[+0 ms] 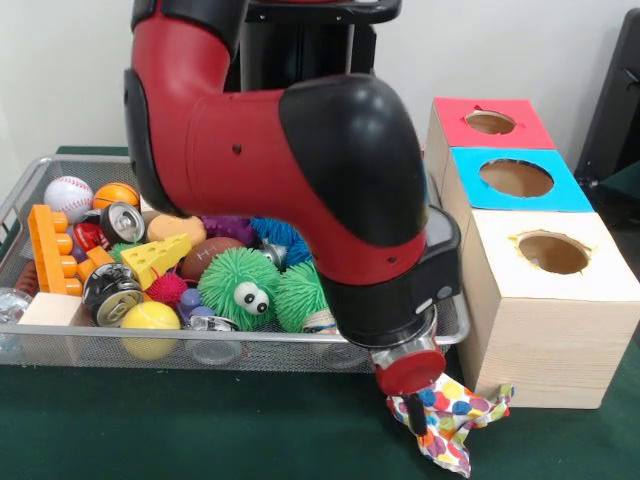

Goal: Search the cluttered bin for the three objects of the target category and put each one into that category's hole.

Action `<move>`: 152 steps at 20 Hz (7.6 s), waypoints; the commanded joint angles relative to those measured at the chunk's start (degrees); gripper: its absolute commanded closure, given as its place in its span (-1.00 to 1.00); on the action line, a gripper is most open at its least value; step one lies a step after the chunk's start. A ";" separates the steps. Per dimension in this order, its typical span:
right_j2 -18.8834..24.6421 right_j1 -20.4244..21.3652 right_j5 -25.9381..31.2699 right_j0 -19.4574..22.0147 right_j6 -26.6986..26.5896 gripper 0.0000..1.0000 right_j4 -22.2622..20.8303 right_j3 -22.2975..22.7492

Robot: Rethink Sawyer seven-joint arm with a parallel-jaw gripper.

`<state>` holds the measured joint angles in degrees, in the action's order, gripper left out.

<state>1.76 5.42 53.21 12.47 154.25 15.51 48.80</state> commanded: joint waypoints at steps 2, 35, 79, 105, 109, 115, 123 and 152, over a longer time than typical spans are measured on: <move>8.94 -1.24 -0.55 1.88 -2.21 -1.00 2.88 9.45; -8.40 4.11 16.73 -4.31 6.25 1.00 -5.80 -2.28; -22.10 7.97 38.78 -14.44 21.94 1.00 -0.50 -12.97; -18.37 12.53 9.27 -18.76 18.26 1.00 1.97 16.84; -17.88 14.65 9.56 -18.94 17.02 1.00 2.91 20.14; -17.72 15.90 8.24 -20.27 18.73 1.00 4.78 22.80; -17.08 15.95 2.48 -21.71 21.55 1.00 8.56 25.42; -16.07 12.14 -3.16 -24.14 17.84 1.00 16.53 27.60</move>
<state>-20.56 18.82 52.66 -13.69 164.69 30.16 66.62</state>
